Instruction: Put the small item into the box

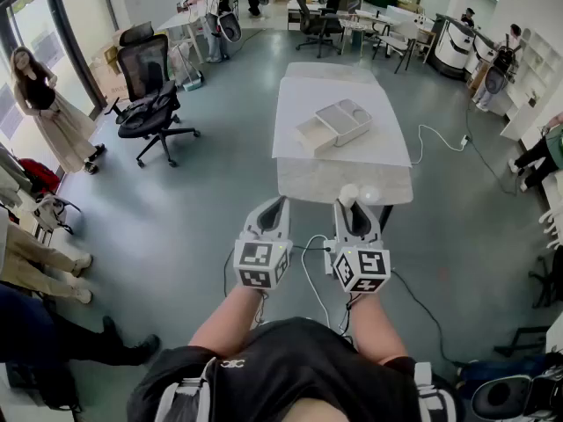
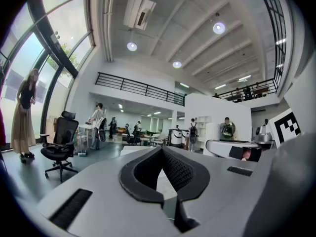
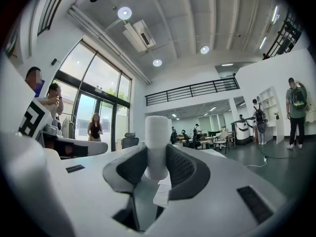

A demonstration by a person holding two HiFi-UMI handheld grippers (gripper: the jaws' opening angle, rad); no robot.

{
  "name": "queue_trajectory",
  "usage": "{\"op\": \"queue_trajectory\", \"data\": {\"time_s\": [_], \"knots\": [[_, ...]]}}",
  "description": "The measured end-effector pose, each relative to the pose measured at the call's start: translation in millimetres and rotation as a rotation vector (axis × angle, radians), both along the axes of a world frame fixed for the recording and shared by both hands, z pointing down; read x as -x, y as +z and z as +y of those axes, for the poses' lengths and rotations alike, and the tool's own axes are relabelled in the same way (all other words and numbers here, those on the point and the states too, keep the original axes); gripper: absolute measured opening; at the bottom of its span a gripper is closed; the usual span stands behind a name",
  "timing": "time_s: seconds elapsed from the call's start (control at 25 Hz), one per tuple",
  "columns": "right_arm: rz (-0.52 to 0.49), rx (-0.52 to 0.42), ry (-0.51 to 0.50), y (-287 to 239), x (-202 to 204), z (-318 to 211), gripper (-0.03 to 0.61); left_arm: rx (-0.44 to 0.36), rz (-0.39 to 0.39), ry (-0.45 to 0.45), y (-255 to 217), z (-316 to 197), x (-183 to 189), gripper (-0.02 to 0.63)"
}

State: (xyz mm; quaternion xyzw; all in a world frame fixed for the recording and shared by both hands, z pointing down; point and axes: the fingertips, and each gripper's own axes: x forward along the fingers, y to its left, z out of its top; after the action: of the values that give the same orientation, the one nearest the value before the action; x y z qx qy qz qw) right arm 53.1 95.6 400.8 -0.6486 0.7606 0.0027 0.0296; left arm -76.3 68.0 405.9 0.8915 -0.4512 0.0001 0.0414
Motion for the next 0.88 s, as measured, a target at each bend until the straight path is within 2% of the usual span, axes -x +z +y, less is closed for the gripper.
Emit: {"op": "queue_trajectory", "data": {"time_s": [0.48,0.88], "knots": [[-0.03,-0.037,-0.005,-9,-9,10,0.121,0.009,-0.012,0.006,1,10,-11,0.005],[-0.01,-0.027,-0.025,-3,-35,14,0.121,-0.002,-0.007,-0.002,0,16,-44,0.005]]}}
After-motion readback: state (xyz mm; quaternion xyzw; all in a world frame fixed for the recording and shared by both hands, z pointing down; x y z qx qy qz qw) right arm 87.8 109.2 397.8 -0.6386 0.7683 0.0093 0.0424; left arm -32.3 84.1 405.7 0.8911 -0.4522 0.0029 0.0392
